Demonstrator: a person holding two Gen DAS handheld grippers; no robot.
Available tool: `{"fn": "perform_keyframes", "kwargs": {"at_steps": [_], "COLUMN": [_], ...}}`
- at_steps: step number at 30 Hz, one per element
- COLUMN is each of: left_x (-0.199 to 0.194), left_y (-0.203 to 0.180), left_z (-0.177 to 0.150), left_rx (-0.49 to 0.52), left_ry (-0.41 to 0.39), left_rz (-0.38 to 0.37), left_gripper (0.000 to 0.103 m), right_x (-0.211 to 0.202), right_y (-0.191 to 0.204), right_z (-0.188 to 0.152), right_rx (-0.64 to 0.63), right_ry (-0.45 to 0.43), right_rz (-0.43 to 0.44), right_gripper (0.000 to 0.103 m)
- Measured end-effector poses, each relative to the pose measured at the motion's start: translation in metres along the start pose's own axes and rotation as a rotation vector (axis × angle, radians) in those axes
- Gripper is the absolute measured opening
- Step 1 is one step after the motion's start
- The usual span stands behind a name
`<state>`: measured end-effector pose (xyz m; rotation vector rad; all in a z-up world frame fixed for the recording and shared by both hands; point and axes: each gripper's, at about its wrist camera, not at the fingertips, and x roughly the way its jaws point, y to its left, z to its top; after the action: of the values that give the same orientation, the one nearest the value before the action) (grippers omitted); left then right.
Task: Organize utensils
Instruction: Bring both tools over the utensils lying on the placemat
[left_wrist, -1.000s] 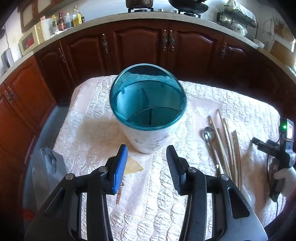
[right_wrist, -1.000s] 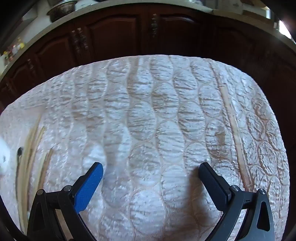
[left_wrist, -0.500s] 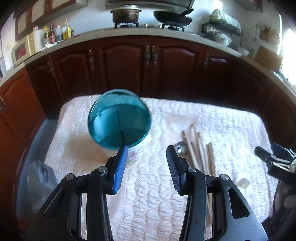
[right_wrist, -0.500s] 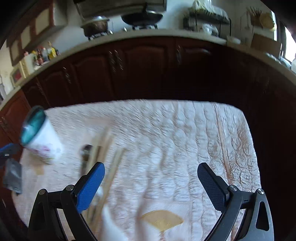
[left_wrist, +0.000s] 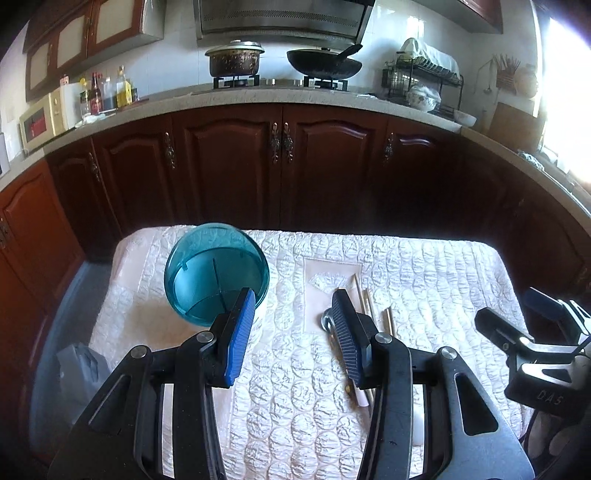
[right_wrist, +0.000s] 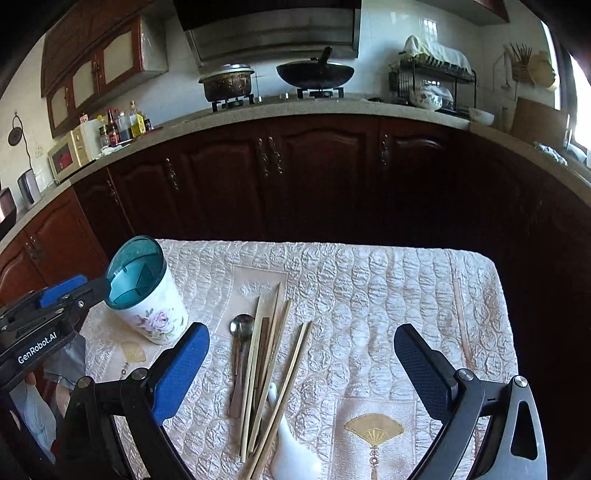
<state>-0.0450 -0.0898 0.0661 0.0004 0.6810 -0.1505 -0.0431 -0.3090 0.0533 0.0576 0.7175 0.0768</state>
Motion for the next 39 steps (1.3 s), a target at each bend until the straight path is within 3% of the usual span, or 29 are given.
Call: {"fn": "perform_keyframes", "kwargs": {"at_steps": [20,39], "left_x": [-0.007,-0.004], "left_y": [-0.009,-0.01], "left_z": [0.003,0.0], "left_rx": [0.025,0.02], "left_ry": [-0.013,0.007], "left_rz": [-0.01,-0.017], "left_gripper": [0.043,0.043], "right_x": [-0.012,-0.006], "right_y": [0.006,0.003], "right_z": [0.009,0.008], "right_rx": [0.012,0.005], "right_ry": [-0.048,-0.014], "right_rz": [0.025,-0.003], "right_gripper": [0.1,0.1]}}
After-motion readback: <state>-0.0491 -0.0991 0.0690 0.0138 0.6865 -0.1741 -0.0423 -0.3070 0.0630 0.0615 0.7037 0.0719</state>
